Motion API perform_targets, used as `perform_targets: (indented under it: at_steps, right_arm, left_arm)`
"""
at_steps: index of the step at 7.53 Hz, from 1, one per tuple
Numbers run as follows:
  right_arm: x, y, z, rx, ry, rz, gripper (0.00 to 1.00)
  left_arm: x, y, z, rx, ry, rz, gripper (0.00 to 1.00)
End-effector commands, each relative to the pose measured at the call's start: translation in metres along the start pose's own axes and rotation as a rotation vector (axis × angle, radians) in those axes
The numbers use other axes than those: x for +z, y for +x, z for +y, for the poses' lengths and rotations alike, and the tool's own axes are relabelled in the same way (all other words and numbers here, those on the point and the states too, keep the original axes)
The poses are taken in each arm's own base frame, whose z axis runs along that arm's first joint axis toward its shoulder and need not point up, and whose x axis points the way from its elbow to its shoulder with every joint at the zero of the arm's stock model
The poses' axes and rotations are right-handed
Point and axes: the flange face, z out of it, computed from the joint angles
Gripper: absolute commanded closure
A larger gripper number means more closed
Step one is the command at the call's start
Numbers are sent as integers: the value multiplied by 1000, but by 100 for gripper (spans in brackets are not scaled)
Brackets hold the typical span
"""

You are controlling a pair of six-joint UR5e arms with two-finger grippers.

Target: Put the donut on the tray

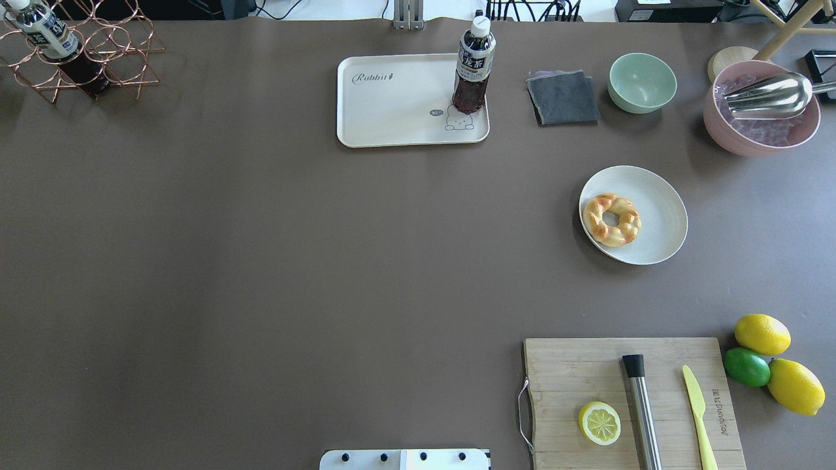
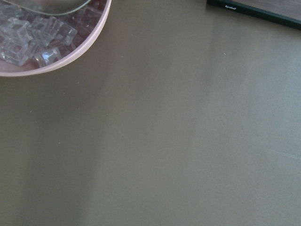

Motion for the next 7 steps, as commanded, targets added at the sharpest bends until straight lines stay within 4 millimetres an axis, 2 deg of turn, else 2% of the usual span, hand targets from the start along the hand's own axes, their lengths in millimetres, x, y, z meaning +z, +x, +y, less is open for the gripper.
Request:
perform_targets:
  at_steps: [1, 5, 7]
  right_arm:
    - [0, 0, 0, 0, -1, 1, 0]
    - [0, 0, -1, 0, -1, 1, 0]
    - [0, -1, -1, -1, 0, 1, 0]
  left_arm:
    - [-3, 3, -1, 1, 6, 10, 1]
    - [-9, 8, -1, 15, 18, -2, 1]
    - [-16, 13, -8, 28, 31, -4, 1]
